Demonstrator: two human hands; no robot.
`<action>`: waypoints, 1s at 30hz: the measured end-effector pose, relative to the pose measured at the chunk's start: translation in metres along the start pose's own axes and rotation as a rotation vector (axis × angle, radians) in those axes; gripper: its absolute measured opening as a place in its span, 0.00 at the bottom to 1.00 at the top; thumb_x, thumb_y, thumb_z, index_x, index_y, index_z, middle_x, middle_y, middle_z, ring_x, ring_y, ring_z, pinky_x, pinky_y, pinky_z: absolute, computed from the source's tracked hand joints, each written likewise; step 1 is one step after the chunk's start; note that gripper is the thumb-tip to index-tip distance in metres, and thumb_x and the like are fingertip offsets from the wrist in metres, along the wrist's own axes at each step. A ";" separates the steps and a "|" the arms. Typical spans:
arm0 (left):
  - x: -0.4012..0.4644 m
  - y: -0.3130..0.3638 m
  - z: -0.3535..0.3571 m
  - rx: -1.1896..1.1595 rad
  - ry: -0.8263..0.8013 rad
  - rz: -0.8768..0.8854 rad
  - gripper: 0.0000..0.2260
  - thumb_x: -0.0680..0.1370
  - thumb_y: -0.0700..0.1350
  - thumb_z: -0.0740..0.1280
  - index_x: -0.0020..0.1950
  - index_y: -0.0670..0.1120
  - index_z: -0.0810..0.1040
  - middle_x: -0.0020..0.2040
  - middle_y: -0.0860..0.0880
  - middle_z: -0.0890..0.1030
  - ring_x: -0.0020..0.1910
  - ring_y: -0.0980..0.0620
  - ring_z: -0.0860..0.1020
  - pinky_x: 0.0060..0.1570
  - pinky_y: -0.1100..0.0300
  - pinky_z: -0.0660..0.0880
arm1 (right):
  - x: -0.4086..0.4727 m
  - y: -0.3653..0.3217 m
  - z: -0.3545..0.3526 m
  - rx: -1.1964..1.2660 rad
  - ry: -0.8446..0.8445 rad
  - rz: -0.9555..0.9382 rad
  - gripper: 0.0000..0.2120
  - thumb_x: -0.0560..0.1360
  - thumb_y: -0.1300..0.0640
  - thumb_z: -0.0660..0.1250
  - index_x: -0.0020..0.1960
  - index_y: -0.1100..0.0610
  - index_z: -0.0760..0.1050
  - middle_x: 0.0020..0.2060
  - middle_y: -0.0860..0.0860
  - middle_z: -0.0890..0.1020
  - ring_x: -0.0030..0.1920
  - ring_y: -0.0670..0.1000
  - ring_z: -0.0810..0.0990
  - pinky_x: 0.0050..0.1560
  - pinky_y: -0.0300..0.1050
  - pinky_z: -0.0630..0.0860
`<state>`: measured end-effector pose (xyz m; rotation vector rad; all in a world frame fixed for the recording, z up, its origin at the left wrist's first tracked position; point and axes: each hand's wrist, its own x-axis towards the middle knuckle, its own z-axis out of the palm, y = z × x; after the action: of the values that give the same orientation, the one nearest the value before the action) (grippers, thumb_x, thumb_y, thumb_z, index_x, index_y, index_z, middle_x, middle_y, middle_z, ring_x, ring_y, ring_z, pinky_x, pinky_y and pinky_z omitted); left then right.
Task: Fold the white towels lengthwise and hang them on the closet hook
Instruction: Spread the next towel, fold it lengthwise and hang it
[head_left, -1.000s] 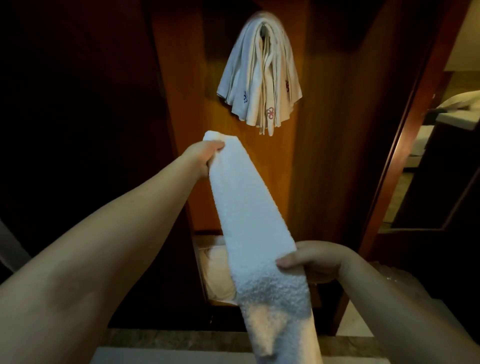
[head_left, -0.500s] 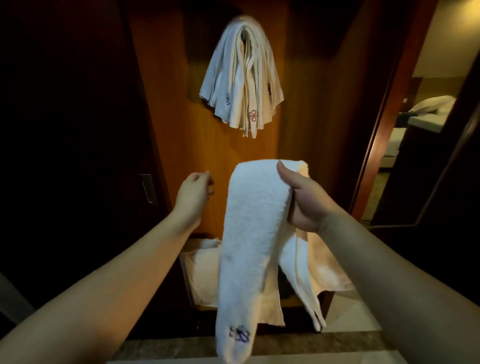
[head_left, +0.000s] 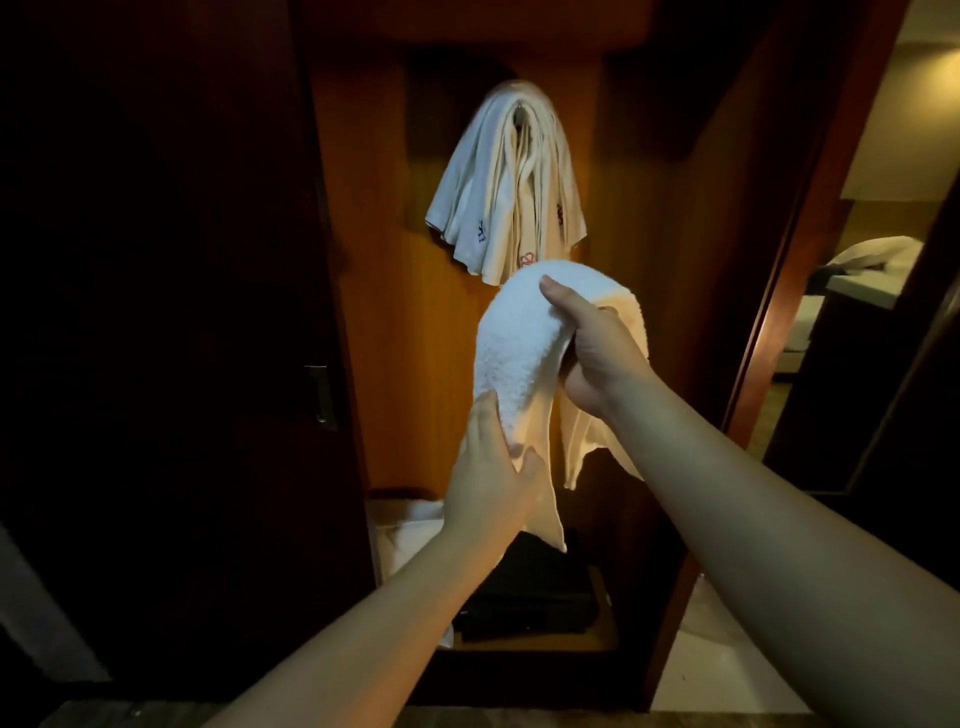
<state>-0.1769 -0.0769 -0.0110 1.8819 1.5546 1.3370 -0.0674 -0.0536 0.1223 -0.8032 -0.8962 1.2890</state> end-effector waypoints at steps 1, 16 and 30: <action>0.004 0.000 0.000 0.024 0.038 -0.002 0.36 0.79 0.52 0.68 0.77 0.63 0.47 0.79 0.56 0.60 0.58 0.63 0.74 0.47 0.66 0.78 | 0.002 0.000 0.004 -0.006 0.030 0.001 0.23 0.72 0.52 0.77 0.62 0.53 0.72 0.63 0.53 0.77 0.65 0.56 0.75 0.69 0.56 0.72; 0.023 -0.108 -0.065 0.011 0.208 -0.232 0.07 0.76 0.44 0.68 0.41 0.57 0.78 0.36 0.55 0.80 0.36 0.56 0.79 0.31 0.58 0.72 | 0.023 -0.030 -0.022 0.321 0.435 -0.062 0.14 0.75 0.56 0.71 0.59 0.53 0.72 0.51 0.54 0.82 0.49 0.56 0.83 0.34 0.46 0.81; 0.043 -0.029 -0.192 -0.785 -0.012 0.166 0.26 0.67 0.44 0.77 0.63 0.51 0.76 0.53 0.56 0.84 0.54 0.56 0.81 0.50 0.63 0.79 | 0.047 -0.041 -0.059 0.421 0.437 0.010 0.12 0.77 0.61 0.67 0.60 0.60 0.76 0.50 0.57 0.83 0.47 0.58 0.84 0.34 0.49 0.82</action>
<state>-0.3540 -0.0825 0.0796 1.5082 0.6896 1.6722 0.0059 -0.0124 0.1369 -0.7113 -0.2587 1.1908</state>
